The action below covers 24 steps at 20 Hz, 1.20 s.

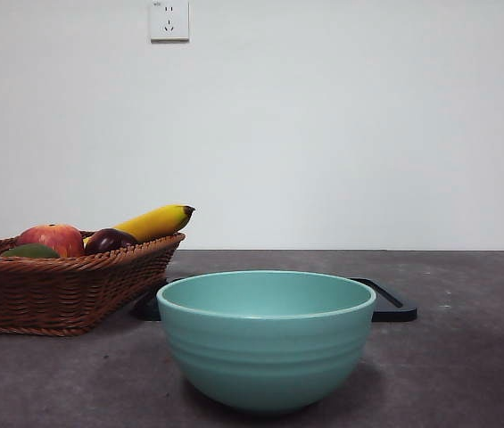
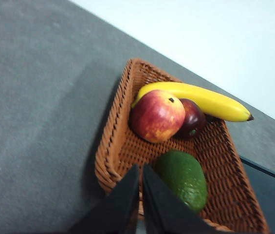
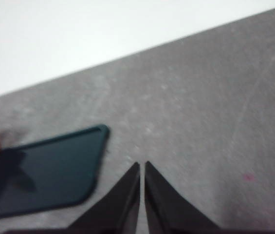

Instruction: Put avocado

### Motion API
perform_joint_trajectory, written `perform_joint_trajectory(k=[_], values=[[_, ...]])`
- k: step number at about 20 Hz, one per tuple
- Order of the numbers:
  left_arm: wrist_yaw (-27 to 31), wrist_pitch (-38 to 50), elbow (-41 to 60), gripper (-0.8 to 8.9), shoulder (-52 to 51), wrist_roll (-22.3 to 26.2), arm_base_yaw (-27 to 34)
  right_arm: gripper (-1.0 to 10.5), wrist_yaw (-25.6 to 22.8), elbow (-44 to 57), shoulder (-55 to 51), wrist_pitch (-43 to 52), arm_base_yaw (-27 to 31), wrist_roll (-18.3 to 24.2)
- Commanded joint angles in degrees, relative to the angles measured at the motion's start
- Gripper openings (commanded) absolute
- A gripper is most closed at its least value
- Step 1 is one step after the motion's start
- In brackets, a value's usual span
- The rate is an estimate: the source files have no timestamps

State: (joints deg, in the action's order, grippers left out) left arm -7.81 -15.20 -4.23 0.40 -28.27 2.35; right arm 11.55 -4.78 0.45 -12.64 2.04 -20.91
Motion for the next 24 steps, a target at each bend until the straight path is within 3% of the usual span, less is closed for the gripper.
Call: perform_joint_trajectory(k=[1, 6, 9, 15, 24], values=[[-1.4, -0.9, -3.4, 0.1, 0.9, -1.4, 0.0, 0.1, 1.6, -4.1, 0.9, -1.2, 0.0, -1.6], [-4.3, -5.0, -9.6, 0.1, 5.1, -1.2, 0.0, 0.1, 3.7, -12.4, 5.8, -6.7, 0.0, -0.3], [-7.5, -8.5, -14.3, 0.11, 8.9, 0.8, 0.0, 0.1, 6.4, -18.7, 10.7, -10.8, 0.0, 2.9], [-14.9, -19.6, -25.1, 0.11, 18.4, 8.8, -0.1, 0.1, 15.1, -31.6, 22.1, -22.6, -0.5, 10.2], [-23.7, -36.5, -38.6, 0.1, 29.5, 20.5, -1.9, 0.1, 21.4, -47.1, 35.7, -41.2, -7.5, 17.9]])
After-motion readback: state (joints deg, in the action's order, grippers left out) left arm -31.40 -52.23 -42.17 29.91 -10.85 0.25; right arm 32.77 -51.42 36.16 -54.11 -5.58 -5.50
